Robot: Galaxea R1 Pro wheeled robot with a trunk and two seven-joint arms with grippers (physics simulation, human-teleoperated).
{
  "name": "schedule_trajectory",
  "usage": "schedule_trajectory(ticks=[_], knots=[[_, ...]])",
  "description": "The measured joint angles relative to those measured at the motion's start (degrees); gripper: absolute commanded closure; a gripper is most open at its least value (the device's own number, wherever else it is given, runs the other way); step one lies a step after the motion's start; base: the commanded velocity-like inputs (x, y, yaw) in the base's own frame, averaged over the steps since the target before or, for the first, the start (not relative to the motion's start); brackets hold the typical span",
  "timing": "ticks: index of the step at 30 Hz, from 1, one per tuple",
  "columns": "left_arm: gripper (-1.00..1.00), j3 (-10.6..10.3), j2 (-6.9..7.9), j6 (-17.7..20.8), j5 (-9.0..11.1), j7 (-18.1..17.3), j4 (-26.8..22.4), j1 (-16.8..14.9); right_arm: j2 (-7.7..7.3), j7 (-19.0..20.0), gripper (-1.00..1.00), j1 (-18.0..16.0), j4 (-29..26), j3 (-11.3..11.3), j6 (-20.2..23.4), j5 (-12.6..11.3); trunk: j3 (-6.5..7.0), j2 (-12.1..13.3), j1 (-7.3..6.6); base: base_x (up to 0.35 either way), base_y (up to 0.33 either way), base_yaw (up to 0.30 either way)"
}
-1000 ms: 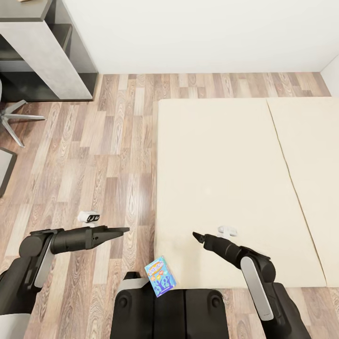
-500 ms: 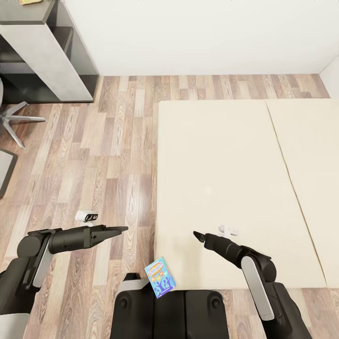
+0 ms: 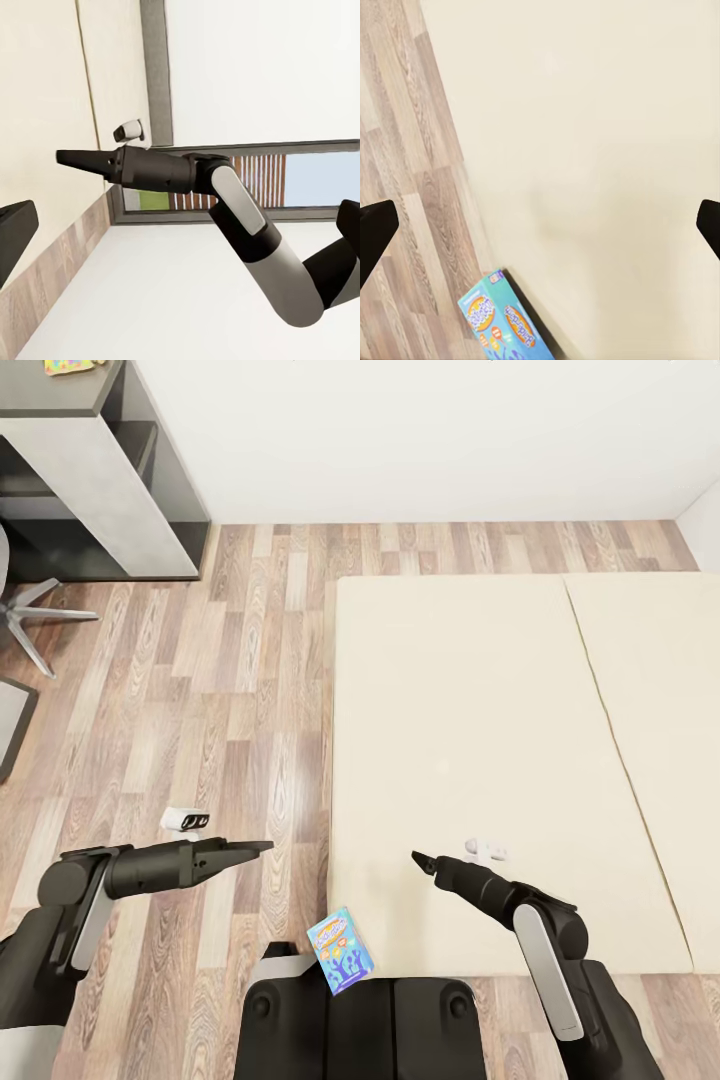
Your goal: Put all the toys in the child's room - the three board games (two on the bed and one on the table), the two jigsaw puzzles on the table, and the tennis ball on the table - inside the toy box on the table in the child's room.
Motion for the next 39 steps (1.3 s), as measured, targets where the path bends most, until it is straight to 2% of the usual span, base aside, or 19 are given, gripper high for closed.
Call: schedule_trajectory(ticks=[12, 29, 39], knots=[[-1.00, 0.04, 0.12, 0.00, 0.00, 0.00, 0.00, 0.01, 0.01, -0.02, -1.00, 0.00, 0.27, -0.02, -0.08, 0.18, 0.15, 0.00, 0.00, 0.000, 0.000, 0.010], [-1.00, -0.08, 0.00, 0.00, -0.16, 0.00, 0.01, 0.06, -0.11, -0.02, -1.00, 0.00, 0.35, 0.00, -0.15, 0.40, 1.53, 0.00, 0.00, 0.000, 0.000, 0.066], [-1.00, -0.06, 0.11, 0.00, -0.12, 0.00, 0.24, 0.22, -0.20, 0.51, -1.00, 0.20, 0.09, -0.06, -3.18, 0.44, 2.42, 0.00, 0.00, 0.000, 0.000, 0.072]])
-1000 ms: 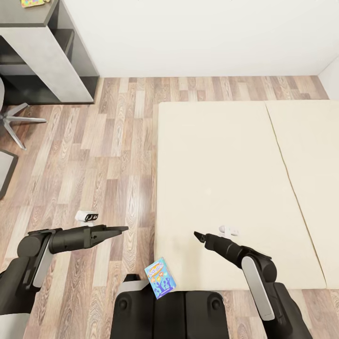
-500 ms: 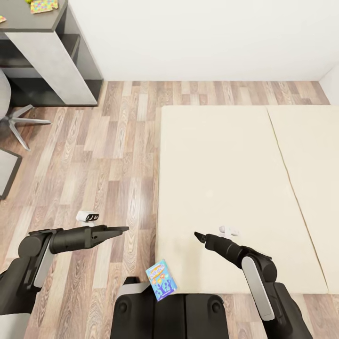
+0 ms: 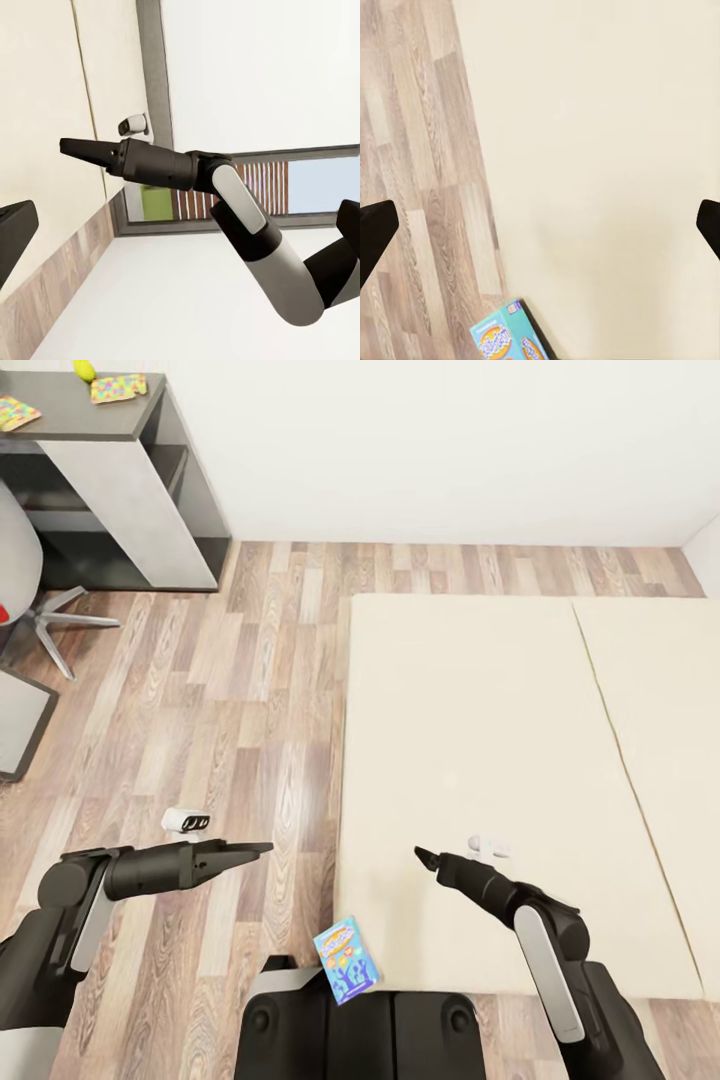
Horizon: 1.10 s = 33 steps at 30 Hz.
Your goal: Put all the toys in the child's room - the three board games (two on the bed and one on the table), the two jigsaw puzzles on the table, and the tennis ball on the table - inside the toy box on the table in the child's room.
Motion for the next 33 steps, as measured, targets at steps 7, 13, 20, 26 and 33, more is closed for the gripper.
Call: schedule_trajectory(ticks=[7, 13, 20, 26, 33], knots=[[-1.00, -0.06, -0.13, 0.00, -0.12, 0.00, 0.06, 0.11, -0.02, 0.08, -1.00, 0.45, 0.05, -0.16, -0.35, 0.12, 0.63, 0.00, 0.00, 0.000, 0.000, 0.073], [-1.00, -0.03, -0.05, 0.00, -0.14, 0.00, 0.08, 0.13, -0.07, 0.16, -1.00, 0.56, 0.43, -0.24, -0.41, -0.10, 1.09, 0.00, 0.00, 0.000, 0.000, 0.045], [-1.00, -0.15, -0.20, -0.06, -0.31, 0.00, 0.11, 0.11, -0.06, 0.27, -1.00, 0.59, 1.26, -0.34, -0.68, -0.27, 1.33, 0.00, 0.00, 0.000, 0.000, -0.037], [-1.00, -0.39, -0.35, -0.08, -0.29, -0.01, 0.09, 0.07, -0.10, 0.23, -1.00, 0.59, 1.36, -0.44, -0.69, -0.41, 1.67, 0.00, 0.00, 0.000, 0.000, -0.135], [-1.00, -0.45, -0.38, -0.09, -0.27, 0.00, 0.05, 0.07, -0.10, 0.27, -1.00, 0.59, 1.55, -0.50, -0.67, -0.52, 1.79, 0.00, 0.00, 0.000, 0.000, -0.035]])
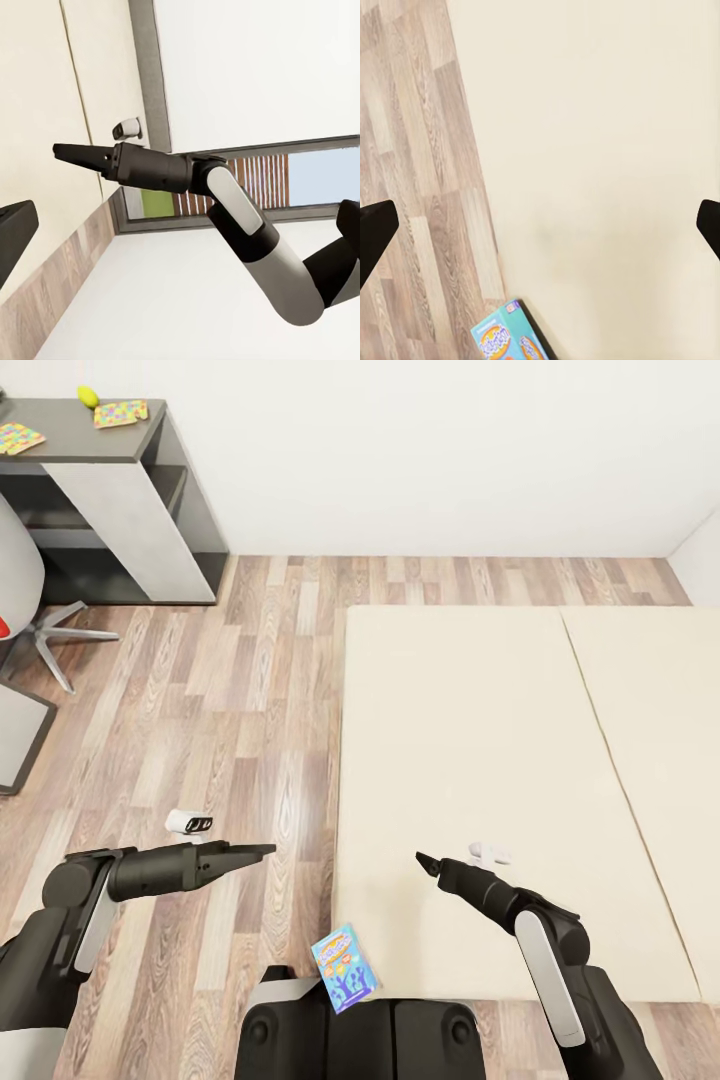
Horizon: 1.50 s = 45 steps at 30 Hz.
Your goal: Put all the toys in the child's room - the three board games (two on the bed and one on the table), the two jigsaw puzzles on the table, and the tennis ball on the table - inside the toy box on the table in the child's room.
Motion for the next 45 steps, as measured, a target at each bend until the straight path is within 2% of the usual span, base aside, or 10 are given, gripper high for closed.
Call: schedule_trajectory(ticks=[11, 45], knots=[[-1.00, -0.01, 0.04, 0.00, 0.00, 0.00, -0.01, 0.02, 0.00, 0.03, -1.00, 0.00, 0.04, -0.02, -0.02, 0.04, 0.57, 0.00, 0.00, 0.000, 0.000, -0.004], [-1.00, 0.36, 0.35, 0.00, -0.02, 0.00, -0.01, -0.01, 0.00, -0.06, -1.00, 0.00, -0.37, -0.02, -0.03, 0.55, 3.74, 0.00, 0.00, 0.000, 0.000, 0.000]])
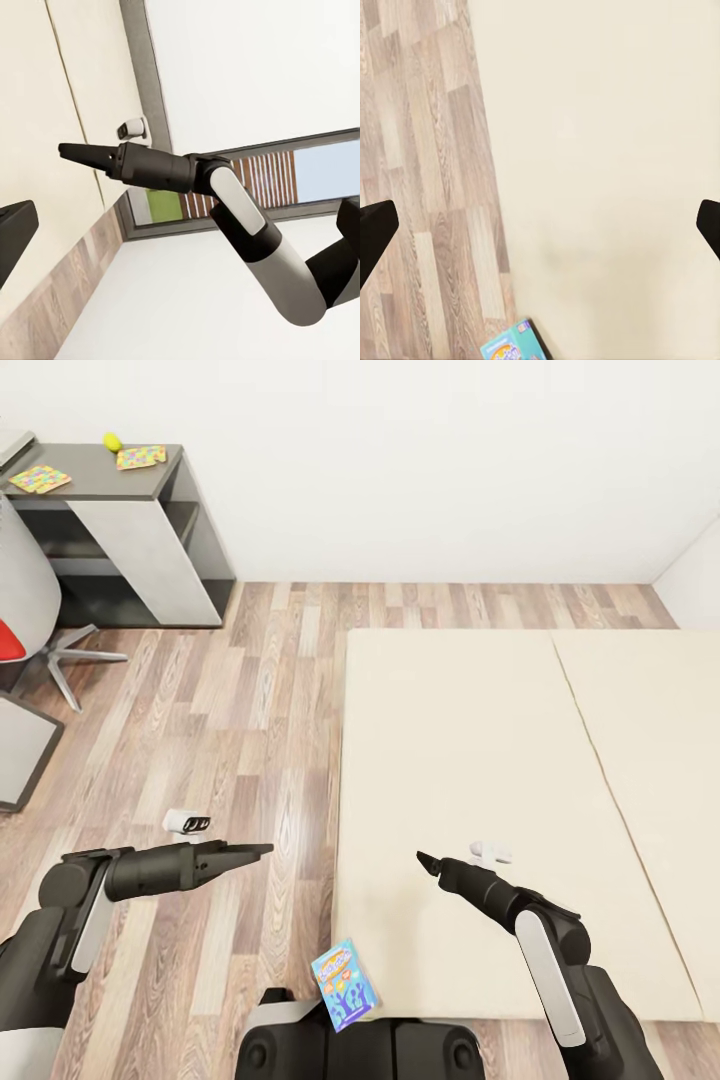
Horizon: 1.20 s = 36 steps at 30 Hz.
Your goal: Put all the toys in the child's room - the three board games (two on the bed and one on the table), the two jigsaw puzzles on the table, and the tennis ball on the table - inside the toy box on the table in the child's room.
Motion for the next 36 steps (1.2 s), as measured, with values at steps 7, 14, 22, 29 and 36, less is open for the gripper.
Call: schedule_trajectory(ticks=[7, 14, 22, 29, 36], knots=[[-1.00, 0.06, 0.07, 0.00, -0.05, 0.00, 0.00, -0.01, 0.00, 0.00, -1.00, 0.00, 0.04, 0.00, 0.00, 0.05, 0.66, 0.00, 0.00, 0.000, 0.000, 0.000], [-1.00, 0.13, 0.12, 0.00, -0.06, 0.00, 0.00, 0.01, 0.00, 0.00, -1.00, 0.00, 0.05, 0.00, -0.04, 0.10, 1.32, 0.00, 0.00, 0.000, 0.000, 0.000], [-1.00, 0.15, 0.14, 0.00, -0.06, 0.00, 0.01, 0.02, 0.00, 0.00, -1.00, 0.00, 0.06, 0.00, -0.08, 0.16, 2.08, 0.00, 0.00, 0.000, 0.000, 0.000], [-1.00, 0.11, 0.16, 0.00, -0.06, 0.00, 0.00, 0.00, 0.00, -0.01, -1.00, 0.00, 0.12, 0.03, -0.09, 0.19, 2.74, 0.00, 0.00, 0.000, 0.000, 0.000], [-1.00, 0.09, 0.13, 0.01, -0.06, 0.00, 0.00, 0.03, 0.00, -0.03, -1.00, 0.00, 0.14, 0.04, -0.09, 0.20, 3.41, 0.00, 0.00, 0.000, 0.000, 0.000]])
